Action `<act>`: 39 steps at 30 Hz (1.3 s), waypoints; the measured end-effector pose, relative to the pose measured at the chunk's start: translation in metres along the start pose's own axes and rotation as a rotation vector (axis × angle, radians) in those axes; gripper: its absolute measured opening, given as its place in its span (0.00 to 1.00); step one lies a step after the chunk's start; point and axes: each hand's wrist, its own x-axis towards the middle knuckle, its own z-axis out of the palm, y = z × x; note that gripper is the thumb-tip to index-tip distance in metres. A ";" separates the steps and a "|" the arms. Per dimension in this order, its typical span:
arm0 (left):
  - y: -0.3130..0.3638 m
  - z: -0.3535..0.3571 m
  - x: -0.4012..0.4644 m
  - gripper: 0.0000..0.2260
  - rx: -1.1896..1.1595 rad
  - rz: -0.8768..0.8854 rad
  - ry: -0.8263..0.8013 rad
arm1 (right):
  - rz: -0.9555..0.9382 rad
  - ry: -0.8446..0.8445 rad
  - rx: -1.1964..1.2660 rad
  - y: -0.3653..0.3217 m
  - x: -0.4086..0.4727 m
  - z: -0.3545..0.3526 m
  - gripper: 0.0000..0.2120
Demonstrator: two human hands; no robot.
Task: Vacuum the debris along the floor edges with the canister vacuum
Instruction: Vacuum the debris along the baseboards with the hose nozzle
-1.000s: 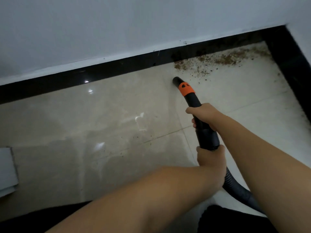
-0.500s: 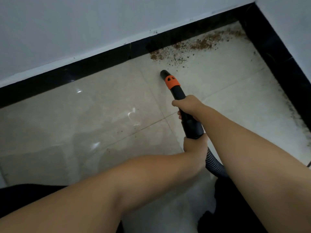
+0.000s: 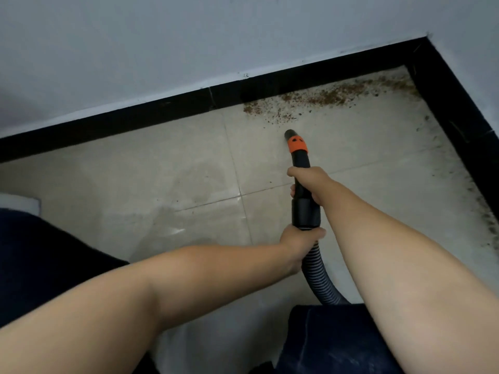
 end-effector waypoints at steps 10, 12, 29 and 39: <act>0.018 0.022 0.028 0.12 -0.065 -0.006 0.030 | -0.036 -0.001 0.078 -0.010 0.029 -0.022 0.10; 0.029 0.021 0.034 0.09 -0.087 -0.006 0.013 | -0.046 0.032 0.068 -0.020 0.035 -0.025 0.11; 0.005 -0.009 0.036 0.14 -0.272 -0.076 0.011 | -0.047 -0.046 -0.100 -0.014 0.031 0.028 0.06; 0.021 -0.017 0.045 0.09 -0.257 -0.064 0.007 | -0.050 0.011 -0.063 -0.028 0.041 0.030 0.07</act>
